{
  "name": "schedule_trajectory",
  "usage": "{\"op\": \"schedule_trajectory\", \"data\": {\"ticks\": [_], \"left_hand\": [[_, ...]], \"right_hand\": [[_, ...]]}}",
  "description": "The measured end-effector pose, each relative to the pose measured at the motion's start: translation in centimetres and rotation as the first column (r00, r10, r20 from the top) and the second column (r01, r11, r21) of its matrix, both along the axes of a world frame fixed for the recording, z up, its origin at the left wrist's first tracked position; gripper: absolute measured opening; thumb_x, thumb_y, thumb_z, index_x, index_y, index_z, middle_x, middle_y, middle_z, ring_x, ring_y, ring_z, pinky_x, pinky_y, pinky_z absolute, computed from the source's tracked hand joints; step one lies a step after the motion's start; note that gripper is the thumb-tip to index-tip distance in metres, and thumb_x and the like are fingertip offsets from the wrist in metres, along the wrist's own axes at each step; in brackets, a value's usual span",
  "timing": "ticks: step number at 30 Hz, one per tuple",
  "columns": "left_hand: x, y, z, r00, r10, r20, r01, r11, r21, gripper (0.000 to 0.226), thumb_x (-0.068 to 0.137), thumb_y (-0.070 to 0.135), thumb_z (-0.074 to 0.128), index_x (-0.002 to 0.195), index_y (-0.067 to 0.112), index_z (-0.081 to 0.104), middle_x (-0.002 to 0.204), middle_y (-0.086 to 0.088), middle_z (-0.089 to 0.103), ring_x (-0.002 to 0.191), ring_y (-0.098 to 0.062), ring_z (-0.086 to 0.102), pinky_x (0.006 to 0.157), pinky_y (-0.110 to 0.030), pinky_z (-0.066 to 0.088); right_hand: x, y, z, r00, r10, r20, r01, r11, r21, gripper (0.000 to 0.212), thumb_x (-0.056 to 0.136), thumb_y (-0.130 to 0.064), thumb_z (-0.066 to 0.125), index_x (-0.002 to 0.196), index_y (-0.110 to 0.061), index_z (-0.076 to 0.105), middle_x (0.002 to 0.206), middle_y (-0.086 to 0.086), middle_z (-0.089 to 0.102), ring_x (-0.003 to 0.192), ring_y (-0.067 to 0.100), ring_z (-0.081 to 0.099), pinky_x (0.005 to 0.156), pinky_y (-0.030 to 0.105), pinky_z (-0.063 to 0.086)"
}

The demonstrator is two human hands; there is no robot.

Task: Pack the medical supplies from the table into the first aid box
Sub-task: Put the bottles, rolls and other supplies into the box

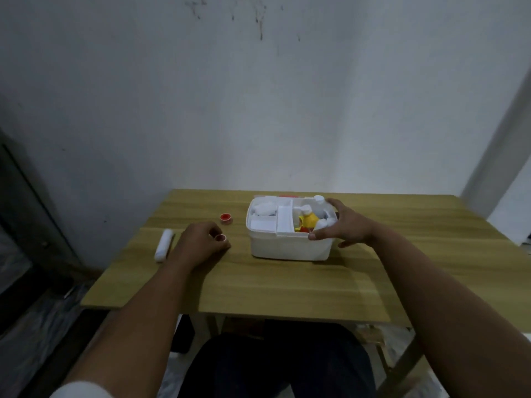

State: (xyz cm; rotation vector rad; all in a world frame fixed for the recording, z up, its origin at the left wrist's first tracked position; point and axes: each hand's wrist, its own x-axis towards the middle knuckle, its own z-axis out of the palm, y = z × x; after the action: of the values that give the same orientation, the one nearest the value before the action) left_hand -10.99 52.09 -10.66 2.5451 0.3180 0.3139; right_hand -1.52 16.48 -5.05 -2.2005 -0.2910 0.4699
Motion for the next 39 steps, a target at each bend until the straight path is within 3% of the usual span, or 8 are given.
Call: {"op": "schedule_trajectory", "data": {"ticks": [4,9,15,19,24,28,31,39], "left_hand": [[2.7,-0.3,-0.4,0.998,0.043,0.044,-0.045,0.998,0.042,0.036,0.080,0.036,0.083,0.111,0.021,0.073,0.110,-0.002,0.071,0.094,-0.017,0.064,0.080,-0.036,0.054],[5.7,-0.2,-0.5,0.993,0.110,-0.033,-0.102,0.979,0.179,0.078,0.082,0.053,0.077,0.148,0.021,0.050,0.146,-0.007,0.050,0.124,-0.030,0.057,0.092,-0.042,0.050],[6.9,-1.3,-1.0,0.987,0.160,0.028,-0.162,0.948,0.273,0.030,0.095,0.048,0.065,0.109,0.023,0.075,0.097,-0.001,0.068,0.081,-0.017,0.055,0.068,-0.033,0.044],[6.6,-1.5,-1.3,0.983,0.156,0.093,-0.175,0.948,0.266,0.029,0.096,0.046,0.065,0.110,0.023,0.076,0.097,0.000,0.073,0.083,-0.017,0.061,0.067,-0.032,0.045],[5.5,-1.4,-1.2,0.983,0.144,0.111,-0.165,0.964,0.208,0.030,0.094,0.043,0.070,0.115,0.022,0.076,0.104,0.001,0.075,0.088,-0.016,0.063,0.071,-0.033,0.048],[4.8,-1.8,1.0,0.959,0.148,0.243,-0.143,0.989,-0.040,0.037,0.091,0.042,0.074,0.122,0.022,0.075,0.114,0.001,0.076,0.097,-0.018,0.067,0.078,-0.035,0.052],[4.0,-3.8,4.1,0.921,0.104,0.375,-0.050,0.987,-0.152,0.036,0.088,0.047,0.076,0.117,0.026,0.077,0.104,0.010,0.076,0.087,-0.010,0.068,0.077,-0.037,0.059],[2.1,-9.7,5.1,0.936,-0.074,0.344,0.100,0.993,-0.057,0.037,0.085,0.048,0.079,0.117,0.029,0.077,0.104,0.013,0.076,0.085,-0.001,0.067,0.076,-0.035,0.061]], "right_hand": [[0.3,-0.1,-0.4,1.000,0.014,0.000,-0.014,1.000,0.023,0.126,0.059,-0.044,0.097,0.155,-0.045,0.015,0.148,-0.005,0.043,0.126,0.029,0.050,0.089,0.054,0.058],[0.7,-0.4,-0.7,0.999,0.033,-0.001,-0.033,0.998,0.050,0.127,0.063,-0.039,0.097,0.158,-0.042,0.013,0.148,-0.004,0.044,0.127,0.029,0.051,0.091,0.055,0.058],[0.7,-0.6,-0.8,0.999,0.052,0.011,-0.052,0.998,0.045,0.117,0.071,-0.030,0.093,0.158,-0.035,0.014,0.140,-0.005,0.046,0.123,0.026,0.052,0.077,0.040,0.058],[0.8,-0.7,-0.8,0.998,0.056,0.016,-0.056,0.998,0.042,0.118,0.072,-0.030,0.093,0.159,-0.034,0.013,0.139,-0.006,0.046,0.123,0.026,0.052,0.073,0.036,0.057],[0.6,-0.6,-0.6,0.998,0.058,0.007,-0.058,0.998,0.021,0.131,0.056,-0.048,0.096,0.158,-0.041,0.013,0.146,-0.005,0.046,0.126,0.028,0.053,0.083,0.049,0.060],[0.2,-0.4,-0.1,0.999,0.052,-0.004,-0.052,0.998,0.021,0.128,0.061,-0.044,0.096,0.158,-0.041,0.012,0.145,-0.004,0.044,0.128,0.030,0.051,0.090,0.055,0.058],[0.0,-0.3,0.1,0.999,0.043,-0.007,-0.043,0.999,0.015,0.123,0.067,-0.037,0.095,0.158,-0.039,0.013,0.144,-0.004,0.043,0.128,0.030,0.049,0.092,0.058,0.056],[-0.6,-0.2,0.7,1.000,0.014,-0.017,-0.014,1.000,-0.013,0.130,0.060,-0.045,0.097,0.159,-0.043,0.012,0.155,-0.005,0.039,0.131,0.031,0.048,0.091,0.055,0.057]]}}
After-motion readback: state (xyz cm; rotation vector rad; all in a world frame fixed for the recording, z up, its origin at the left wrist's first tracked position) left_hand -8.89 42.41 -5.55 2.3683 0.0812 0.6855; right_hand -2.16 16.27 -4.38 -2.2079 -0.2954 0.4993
